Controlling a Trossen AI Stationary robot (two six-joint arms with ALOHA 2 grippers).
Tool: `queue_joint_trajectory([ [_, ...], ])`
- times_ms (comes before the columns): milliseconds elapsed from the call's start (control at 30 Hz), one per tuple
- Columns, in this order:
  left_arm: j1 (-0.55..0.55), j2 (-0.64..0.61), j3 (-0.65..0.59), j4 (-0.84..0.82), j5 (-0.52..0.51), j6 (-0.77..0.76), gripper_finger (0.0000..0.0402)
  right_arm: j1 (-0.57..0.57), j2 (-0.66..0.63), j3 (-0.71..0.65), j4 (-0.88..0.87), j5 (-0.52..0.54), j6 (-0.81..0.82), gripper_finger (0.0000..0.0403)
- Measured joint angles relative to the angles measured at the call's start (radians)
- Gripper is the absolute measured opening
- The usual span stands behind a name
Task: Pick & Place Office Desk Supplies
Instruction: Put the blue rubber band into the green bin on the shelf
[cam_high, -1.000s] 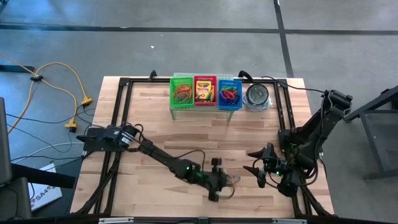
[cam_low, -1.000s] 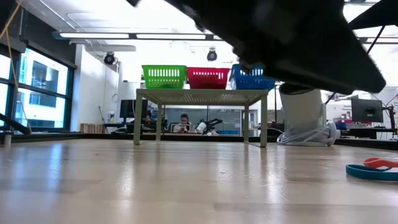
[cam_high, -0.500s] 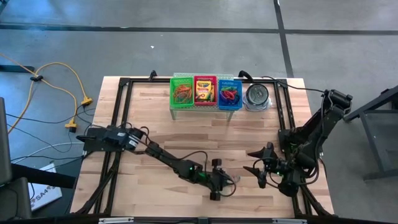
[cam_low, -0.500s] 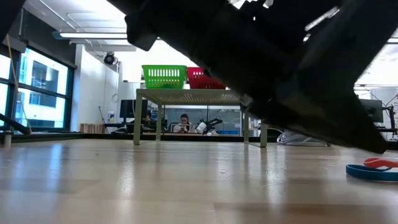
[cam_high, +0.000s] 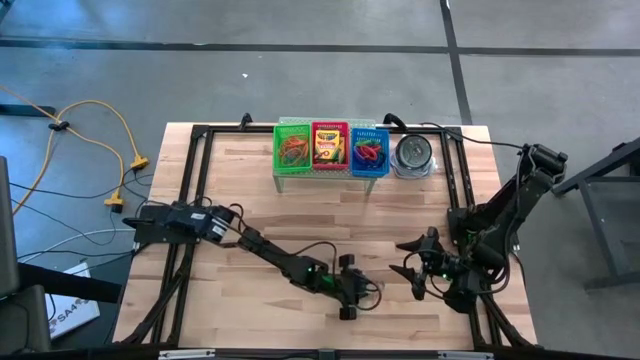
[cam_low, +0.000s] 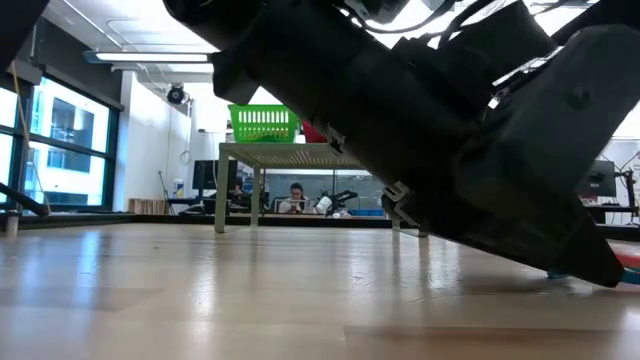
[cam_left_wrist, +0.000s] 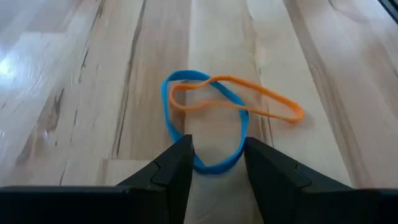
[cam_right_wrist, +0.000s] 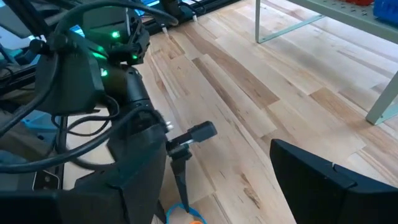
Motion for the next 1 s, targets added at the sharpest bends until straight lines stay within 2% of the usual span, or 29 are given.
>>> queue_joint_trajectory([
  [200,0.005,-0.001,0.001,-0.047,0.007,-0.018,0.0118,0.0,0.0,0.0,0.0,-0.004,0.0,0.0278],
  [433,-0.009,0.0,-0.001,-0.062,-0.019,0.06,0.0011,0.0,0.0,0.0,0.0,-0.004,-0.019,0.0278],
  [567,-0.015,0.002,-0.002,-0.061,-0.046,0.083,0.0003,0.0,0.0,0.0,0.0,-0.004,-0.019,0.0278],
  [800,-0.075,-0.045,-0.01,-0.123,-0.191,0.175,0.0002,0.0,0.0,0.0,0.0,-0.033,-0.025,0.0278],
  [1000,-0.102,-0.15,-0.006,-0.254,-0.196,0.074,0.0001,0.0,0.0,0.0,0.007,-0.094,-0.027,0.0278],
])
